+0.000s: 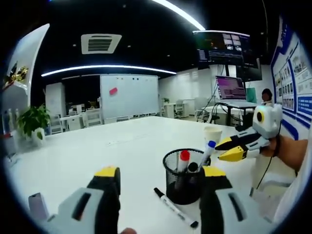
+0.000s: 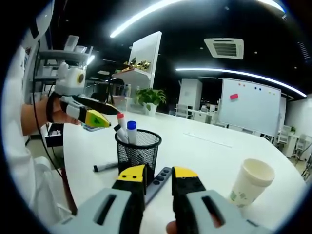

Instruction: Place the scattered laser pointers and whiteboard markers into the pen holder and stack the scattered paper cups together

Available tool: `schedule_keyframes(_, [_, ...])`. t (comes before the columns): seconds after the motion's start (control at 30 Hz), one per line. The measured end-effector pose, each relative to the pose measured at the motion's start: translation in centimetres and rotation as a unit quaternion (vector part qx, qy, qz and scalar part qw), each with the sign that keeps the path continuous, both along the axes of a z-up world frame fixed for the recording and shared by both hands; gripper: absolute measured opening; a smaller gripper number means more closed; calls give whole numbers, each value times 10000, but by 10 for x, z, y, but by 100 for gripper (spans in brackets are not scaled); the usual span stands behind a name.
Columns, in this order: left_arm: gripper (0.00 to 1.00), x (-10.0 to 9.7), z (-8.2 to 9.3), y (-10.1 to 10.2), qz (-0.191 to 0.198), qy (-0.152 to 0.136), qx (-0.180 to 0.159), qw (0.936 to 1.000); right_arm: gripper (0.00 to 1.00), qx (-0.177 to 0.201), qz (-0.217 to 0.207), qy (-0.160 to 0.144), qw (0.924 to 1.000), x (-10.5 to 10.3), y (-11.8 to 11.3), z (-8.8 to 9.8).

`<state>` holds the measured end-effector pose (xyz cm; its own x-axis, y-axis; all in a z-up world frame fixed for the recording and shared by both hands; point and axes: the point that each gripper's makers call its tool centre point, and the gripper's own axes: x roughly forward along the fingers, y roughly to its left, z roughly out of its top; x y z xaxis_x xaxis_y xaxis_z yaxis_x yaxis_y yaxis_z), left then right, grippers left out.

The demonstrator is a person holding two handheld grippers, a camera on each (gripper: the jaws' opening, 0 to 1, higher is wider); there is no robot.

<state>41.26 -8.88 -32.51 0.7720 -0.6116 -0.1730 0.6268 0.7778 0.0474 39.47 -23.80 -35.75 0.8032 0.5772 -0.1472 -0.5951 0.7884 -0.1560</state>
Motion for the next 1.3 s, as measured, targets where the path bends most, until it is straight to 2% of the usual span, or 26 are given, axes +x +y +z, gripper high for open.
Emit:
schedule_keyframes(0.27, [65,-3,-7,-1,29,85,65,9999,21,-23,-2,-4,10000,1,-1,1])
schedule_keyframes(0.47, [65,-5,-15,-2,44,95,287,9995,21,-32,6,-5,10000,0,-1,1])
schedule_keyframes(1.3, [63,-8,-36,7,147,373,467,9981,21,-33,-11,24,10000,-1,-1,-2])
